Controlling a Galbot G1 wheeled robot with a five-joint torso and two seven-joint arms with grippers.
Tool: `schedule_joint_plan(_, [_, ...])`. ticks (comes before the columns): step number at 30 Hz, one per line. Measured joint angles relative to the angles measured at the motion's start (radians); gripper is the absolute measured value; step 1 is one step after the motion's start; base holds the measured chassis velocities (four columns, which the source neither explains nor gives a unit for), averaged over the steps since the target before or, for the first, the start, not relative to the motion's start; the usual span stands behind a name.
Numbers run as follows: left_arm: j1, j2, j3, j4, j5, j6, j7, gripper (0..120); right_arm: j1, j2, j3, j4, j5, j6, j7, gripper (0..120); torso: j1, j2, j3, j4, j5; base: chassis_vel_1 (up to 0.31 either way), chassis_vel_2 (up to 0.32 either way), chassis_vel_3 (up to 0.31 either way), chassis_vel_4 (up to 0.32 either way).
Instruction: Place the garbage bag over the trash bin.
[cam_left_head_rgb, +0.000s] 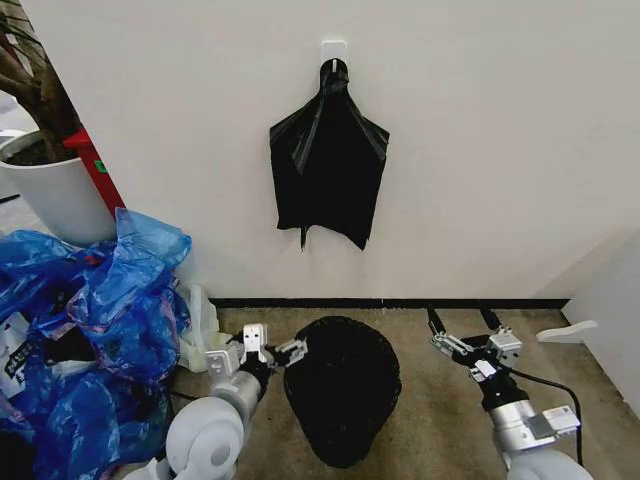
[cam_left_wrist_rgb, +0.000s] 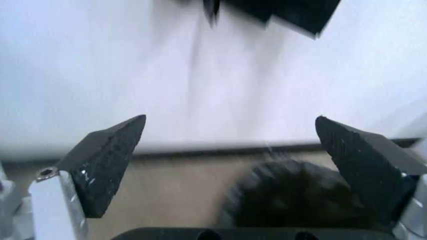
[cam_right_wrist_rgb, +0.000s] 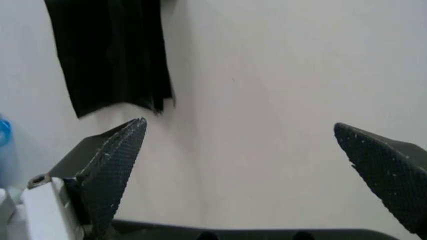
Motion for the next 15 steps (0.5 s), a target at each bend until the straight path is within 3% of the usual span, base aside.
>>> schedule_joint_plan(1, [0.007, 0.021, -0.020, 0.046, 0.077, -0.081, 0.065, 100, -0.016, 0.008, 0.005, -0.006, -0.014, 0.000, 0.000, 100, 0.000, 0.000, 0.000, -0.0001, -0.0004, 0.000, 0.000, 0.000, 0.000])
schedule_joint_plan(3, [0.020, 0.029, -0.075, 0.079, 0.113, -0.157, 0.119, 100, -0.037, 0.019, 0.008, -0.007, -0.025, 0.000, 0.003, 100, 0.000, 0.000, 0.000, -0.0002, -0.0003, 0.000, 0.000, 0.000, 0.000])
schedule_joint_plan(5, [0.030, 0.029, -0.106, 0.089, 0.123, -0.186, 0.146, 100, -0.047, 0.023, 0.009, -0.006, -0.028, -0.001, 0.005, 100, 0.000, 0.000, 0.000, -0.0002, 0.0001, 0.000, 0.000, 0.000, 0.000])
schedule_joint_plan(8, [0.131, 0.001, -0.262, 0.127, 0.166, -0.333, 0.318, 100, -0.084, 0.047, 0.016, 0.004, -0.052, 0.004, 0.011, 100, 0.000, 0.000, 0.000, -0.0001, -0.0003, 0.000, 0.000, 0.000, 0.000])
schedule_joint_plan(10, [0.223, -0.031, -0.348, 0.114, 0.154, -0.377, 0.376, 100, -0.100, 0.065, 0.021, 0.013, -0.065, 0.011, 0.012, 100, 0.000, 0.000, 0.000, -0.0002, -0.0003, 0.000, 0.000, 0.000, 0.000])
schedule_joint_plan(11, [0.223, -0.031, -0.348, 0.114, 0.154, -0.377, 0.376, 100, -0.100, 0.065, 0.021, 0.013, -0.065, 0.011, 0.012, 100, 0.000, 0.000, 0.000, -0.0002, -0.0003, 0.000, 0.000, 0.000, 0.000])
schedule_joint_plan(15, [0.394, -0.126, -0.503, 0.012, 0.099, -0.404, 0.458, 100, -0.128, 0.114, 0.038, 0.038, -0.078, 0.023, 0.010, 100, 0.000, 0.000, 0.000, 0.0005, 0.0001, 0.000, 0.000, 0.000, 0.000])
